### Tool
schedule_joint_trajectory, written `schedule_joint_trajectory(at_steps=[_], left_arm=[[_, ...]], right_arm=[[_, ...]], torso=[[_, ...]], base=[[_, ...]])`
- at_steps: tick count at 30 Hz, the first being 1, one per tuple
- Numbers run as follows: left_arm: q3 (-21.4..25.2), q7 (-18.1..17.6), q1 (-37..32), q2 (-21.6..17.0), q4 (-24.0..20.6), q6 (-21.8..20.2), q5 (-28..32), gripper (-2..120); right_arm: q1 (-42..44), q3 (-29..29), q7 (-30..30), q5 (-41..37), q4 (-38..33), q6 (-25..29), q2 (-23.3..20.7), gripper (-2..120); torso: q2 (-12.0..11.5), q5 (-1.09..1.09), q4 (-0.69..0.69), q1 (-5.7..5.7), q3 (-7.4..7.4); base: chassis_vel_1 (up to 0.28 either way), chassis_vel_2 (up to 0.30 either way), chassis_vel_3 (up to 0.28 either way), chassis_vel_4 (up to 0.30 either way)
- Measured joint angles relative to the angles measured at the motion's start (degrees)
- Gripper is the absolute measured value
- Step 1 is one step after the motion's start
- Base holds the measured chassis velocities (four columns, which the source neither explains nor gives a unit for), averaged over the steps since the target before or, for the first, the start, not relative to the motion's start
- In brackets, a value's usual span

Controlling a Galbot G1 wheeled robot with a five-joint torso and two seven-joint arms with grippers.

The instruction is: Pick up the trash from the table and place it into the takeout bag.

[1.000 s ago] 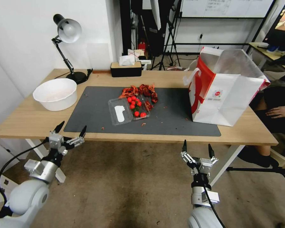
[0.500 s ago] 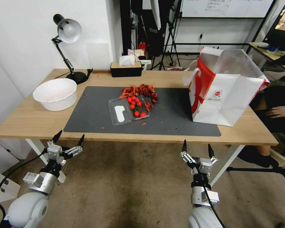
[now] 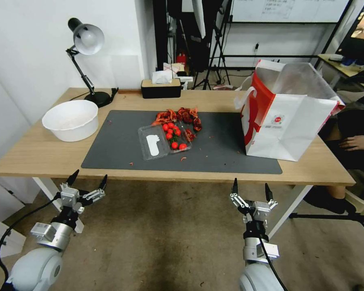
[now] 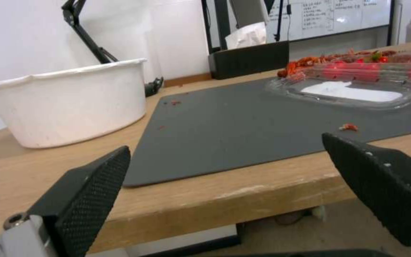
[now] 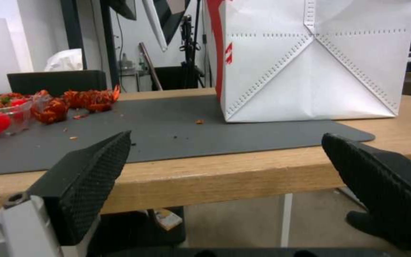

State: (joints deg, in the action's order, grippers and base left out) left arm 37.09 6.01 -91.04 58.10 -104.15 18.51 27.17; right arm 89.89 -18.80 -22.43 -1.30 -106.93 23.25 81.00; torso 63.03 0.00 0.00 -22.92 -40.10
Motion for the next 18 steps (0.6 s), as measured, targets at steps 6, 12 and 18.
schedule_joint_trajectory(at_steps=[6,12,18], left_arm=[[-0.03,-0.07,0.07,-0.03,0.05,-0.03,0.03,100],[-0.06,-0.1,0.09,-0.05,0.05,-0.05,0.05,100],[-0.08,-0.11,0.1,-0.07,0.05,-0.07,0.07,100]], right_arm=[[0.01,0.03,-0.01,0.23,-0.02,0.0,0.09,100],[0.02,0.04,-0.03,0.26,-0.03,0.0,0.11,100],[0.02,0.04,-0.05,0.3,-0.05,0.0,0.11,100]], torso=[[0.0,0.0,0.0,0.0,0.0],[0.0,0.0,0.0,0.0,0.0],[0.0,0.0,0.0,0.0,0.0]], base=[[0.0,0.0,0.0,0.0],[0.0,0.0,0.0,0.0],[0.0,0.0,0.0,0.0]])
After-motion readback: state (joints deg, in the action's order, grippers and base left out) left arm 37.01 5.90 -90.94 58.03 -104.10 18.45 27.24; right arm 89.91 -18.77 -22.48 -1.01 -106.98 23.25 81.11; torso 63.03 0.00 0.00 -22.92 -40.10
